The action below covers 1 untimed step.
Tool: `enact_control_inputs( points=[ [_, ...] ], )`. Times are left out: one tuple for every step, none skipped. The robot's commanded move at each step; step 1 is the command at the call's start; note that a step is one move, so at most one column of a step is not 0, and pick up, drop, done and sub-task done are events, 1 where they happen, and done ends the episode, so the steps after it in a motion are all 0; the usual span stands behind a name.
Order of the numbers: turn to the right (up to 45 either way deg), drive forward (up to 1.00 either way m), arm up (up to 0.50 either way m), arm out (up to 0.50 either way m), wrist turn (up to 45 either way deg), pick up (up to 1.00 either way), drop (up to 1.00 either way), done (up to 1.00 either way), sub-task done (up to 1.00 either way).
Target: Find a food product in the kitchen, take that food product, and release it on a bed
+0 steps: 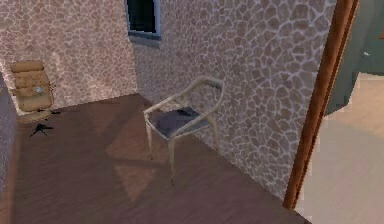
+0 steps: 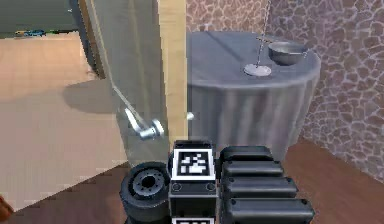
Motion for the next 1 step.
enact_control_inputs(
  points=[
    [0.0,0.5,0.0,0.0,0.0,0.0,0.0,0.0,0.0]
  ],
)
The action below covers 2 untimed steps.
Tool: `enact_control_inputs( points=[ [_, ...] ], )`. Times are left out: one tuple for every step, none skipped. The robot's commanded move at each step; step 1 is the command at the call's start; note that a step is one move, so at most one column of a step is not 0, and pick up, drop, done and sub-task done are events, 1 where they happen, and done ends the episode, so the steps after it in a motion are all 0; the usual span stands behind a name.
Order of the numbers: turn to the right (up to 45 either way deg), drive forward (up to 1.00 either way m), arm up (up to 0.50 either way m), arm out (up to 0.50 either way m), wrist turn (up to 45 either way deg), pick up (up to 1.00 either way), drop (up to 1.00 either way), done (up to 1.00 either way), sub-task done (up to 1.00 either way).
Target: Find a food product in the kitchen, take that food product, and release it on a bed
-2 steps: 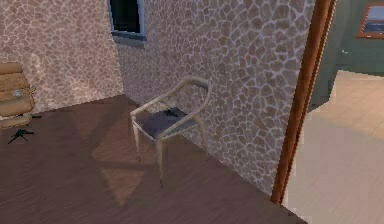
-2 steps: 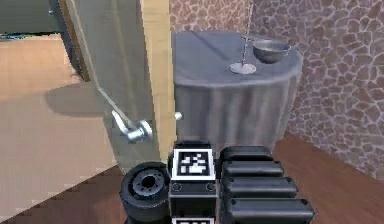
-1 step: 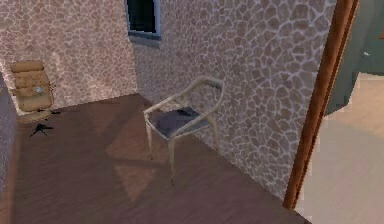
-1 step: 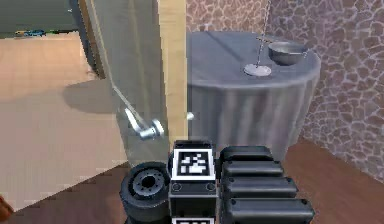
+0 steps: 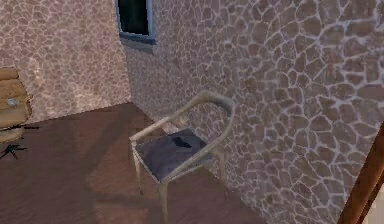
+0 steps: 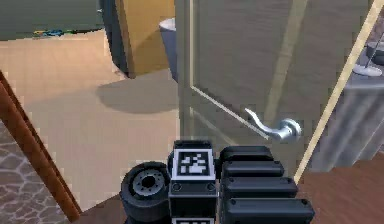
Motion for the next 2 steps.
enact_control_inputs(
  points=[
    [45.0,0.0,0.0,0.0,0.0,0.0,0.0,0.0,0.0],
    [45.0,0.0,0.0,0.0,0.0,0.0,0.0,0.0,0.0]
  ],
)
